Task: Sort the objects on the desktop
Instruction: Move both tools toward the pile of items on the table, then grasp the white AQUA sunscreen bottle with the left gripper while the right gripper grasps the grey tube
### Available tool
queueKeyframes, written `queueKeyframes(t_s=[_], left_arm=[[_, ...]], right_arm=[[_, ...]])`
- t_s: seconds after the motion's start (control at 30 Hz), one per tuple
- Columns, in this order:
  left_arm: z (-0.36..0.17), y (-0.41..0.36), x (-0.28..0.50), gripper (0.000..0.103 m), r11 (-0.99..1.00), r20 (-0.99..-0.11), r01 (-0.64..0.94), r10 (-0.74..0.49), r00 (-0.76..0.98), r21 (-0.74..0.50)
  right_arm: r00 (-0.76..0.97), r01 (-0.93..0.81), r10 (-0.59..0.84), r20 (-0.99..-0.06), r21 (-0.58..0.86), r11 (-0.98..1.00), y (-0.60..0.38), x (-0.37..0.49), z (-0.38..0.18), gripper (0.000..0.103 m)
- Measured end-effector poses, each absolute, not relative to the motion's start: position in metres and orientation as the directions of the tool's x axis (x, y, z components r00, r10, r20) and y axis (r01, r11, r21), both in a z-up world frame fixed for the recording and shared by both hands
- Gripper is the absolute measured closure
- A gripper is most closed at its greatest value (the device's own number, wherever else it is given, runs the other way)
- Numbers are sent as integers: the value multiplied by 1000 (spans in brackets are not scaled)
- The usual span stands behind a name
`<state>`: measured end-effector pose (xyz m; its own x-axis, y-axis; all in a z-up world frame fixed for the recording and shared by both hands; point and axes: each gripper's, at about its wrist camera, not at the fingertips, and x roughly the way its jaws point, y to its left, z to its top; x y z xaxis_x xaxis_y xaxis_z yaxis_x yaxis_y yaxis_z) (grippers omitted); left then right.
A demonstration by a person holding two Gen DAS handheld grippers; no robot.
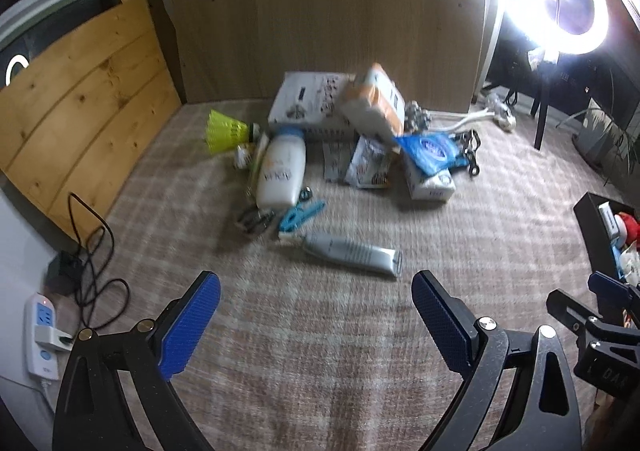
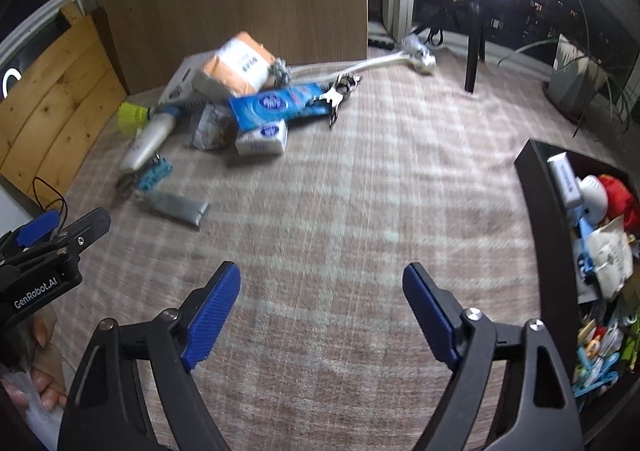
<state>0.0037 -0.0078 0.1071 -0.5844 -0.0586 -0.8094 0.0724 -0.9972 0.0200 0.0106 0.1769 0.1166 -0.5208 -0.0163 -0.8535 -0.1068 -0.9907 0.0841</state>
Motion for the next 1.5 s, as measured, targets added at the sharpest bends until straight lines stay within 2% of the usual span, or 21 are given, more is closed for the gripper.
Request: queueKeyframes(t_s=[0.37,0.7,0.97,1.3,1.33,1.4,1.5], left_arm=[[171,-9,6,9,-994,-741,102,-100,-665,42],[193,-11,-7,9,-992,-721,112,-118,-683,57],[197,-37,-43,9,-991,-761,125,-115,-639,45],[161,-51,-84,11,-991,-839,126,-98,-536,35],[155,-52,-88,12,-991,-848,127,-92,-523,30],[144,-55,-95,14,-991,-863,132,-85,-497,22],[124,-60,-104,16,-989,-888,146,-79,-452,13]], right_arm=[[-588,-72,-26,-809,85,-994,184,8,176,22],[-618,-28,-45,-785,79,-996,187,-10,203,22],[-588,-1,-81,-804,101,-995,197,-48,206,22],[-475,36,-169,-864,173,-984,199,-110,183,22],[-465,41,-180,-867,182,-982,197,-115,180,22],[-434,61,-207,-877,200,-978,191,-124,170,36],[-385,118,-267,-884,240,-964,175,-135,153,40]])
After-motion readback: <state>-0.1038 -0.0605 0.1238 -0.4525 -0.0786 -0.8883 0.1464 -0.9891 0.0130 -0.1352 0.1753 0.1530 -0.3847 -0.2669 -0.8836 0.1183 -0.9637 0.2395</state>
